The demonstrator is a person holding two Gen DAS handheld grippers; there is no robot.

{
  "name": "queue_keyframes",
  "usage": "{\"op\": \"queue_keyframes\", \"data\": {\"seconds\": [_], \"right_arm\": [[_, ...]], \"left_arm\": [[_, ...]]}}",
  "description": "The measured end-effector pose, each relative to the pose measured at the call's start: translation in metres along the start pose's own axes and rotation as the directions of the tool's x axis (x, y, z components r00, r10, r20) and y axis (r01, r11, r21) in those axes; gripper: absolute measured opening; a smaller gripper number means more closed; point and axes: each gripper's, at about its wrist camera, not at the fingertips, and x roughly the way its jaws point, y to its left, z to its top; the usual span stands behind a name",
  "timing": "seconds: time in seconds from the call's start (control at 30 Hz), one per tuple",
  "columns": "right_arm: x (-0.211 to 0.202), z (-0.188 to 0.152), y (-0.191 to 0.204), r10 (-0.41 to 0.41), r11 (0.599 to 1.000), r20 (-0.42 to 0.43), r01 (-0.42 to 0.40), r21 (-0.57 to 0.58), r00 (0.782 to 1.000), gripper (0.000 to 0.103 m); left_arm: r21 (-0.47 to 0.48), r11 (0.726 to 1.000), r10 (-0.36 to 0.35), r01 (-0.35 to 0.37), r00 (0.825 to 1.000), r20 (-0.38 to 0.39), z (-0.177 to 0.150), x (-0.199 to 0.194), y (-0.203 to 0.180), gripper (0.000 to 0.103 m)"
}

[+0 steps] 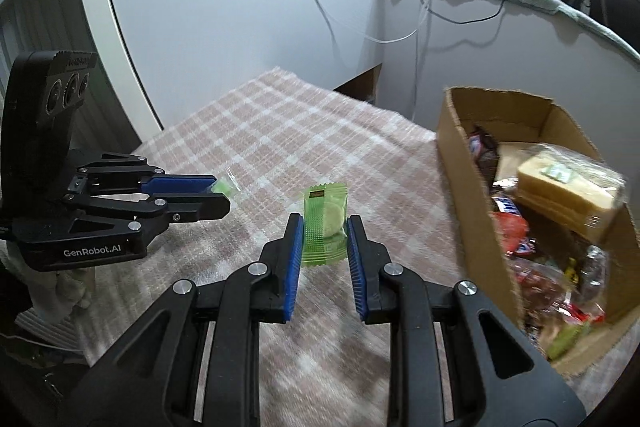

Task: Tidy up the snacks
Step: 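Carry the green jelly packet and green candy over the box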

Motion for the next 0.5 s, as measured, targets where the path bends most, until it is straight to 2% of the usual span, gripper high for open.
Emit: {"op": "queue_keyframes", "data": {"seconds": [0.5], "right_arm": [[-0.053,-0.007,-0.043,-0.069,0.995,0.084,0.062,0.076,0.994,0.023]], "left_arm": [[0.064,0.997,-0.048,0.045,0.997,0.053,0.033,0.004,-0.043,0.018]]}}
